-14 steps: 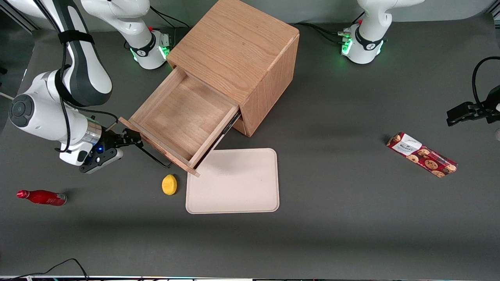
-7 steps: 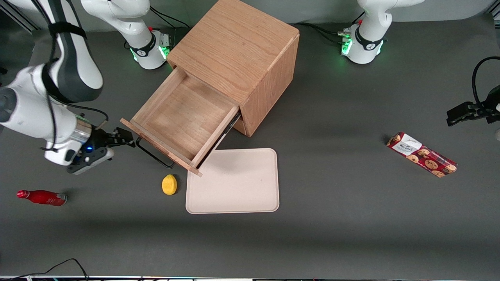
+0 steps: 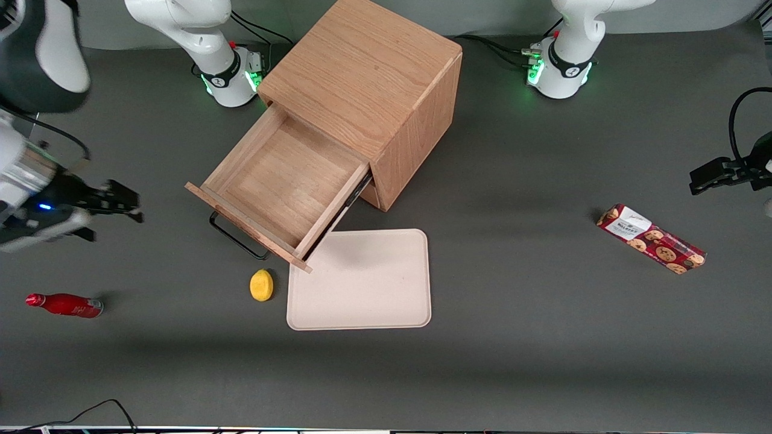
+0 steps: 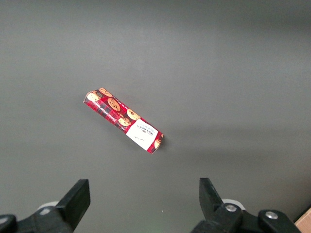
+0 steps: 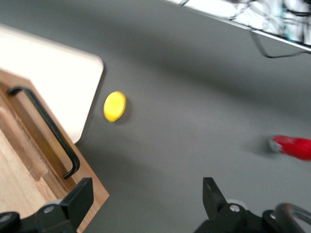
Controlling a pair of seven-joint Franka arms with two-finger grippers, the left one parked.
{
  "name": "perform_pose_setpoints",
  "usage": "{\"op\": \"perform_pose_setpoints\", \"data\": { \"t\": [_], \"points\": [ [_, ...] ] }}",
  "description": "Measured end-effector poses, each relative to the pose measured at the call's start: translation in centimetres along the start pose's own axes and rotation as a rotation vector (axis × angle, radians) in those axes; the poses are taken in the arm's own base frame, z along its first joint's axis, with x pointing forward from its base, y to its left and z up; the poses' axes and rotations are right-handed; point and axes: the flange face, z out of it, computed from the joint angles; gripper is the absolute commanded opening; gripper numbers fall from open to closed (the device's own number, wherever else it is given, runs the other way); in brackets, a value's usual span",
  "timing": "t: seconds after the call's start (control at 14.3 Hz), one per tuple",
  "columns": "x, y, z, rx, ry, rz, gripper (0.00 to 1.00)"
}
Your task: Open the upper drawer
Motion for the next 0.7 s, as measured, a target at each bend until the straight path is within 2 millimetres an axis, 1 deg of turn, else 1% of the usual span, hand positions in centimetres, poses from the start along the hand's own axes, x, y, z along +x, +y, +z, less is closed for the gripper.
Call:
{"op": "perform_pose_setpoints", "data": {
  "t": [0.07, 0.21, 0.42, 0.56, 0.7],
  "points": [
    [-0.6, 0.7, -1.5, -0.010, 0.017, 0.060, 1.00],
    [-1.9, 1.8, -3.7, -0.053, 0.002, 0.137, 1.00],
    [-3.5, 2.2, -5.9, -0.122, -0.058, 0.173, 1.00],
    [-4.5, 2.4, -7.5, -0.127, -0.075, 0.205, 1.00],
    [-5.4, 3.2, -8.9, -0.120, -0.075, 0.240, 1.00]
  ]
}}
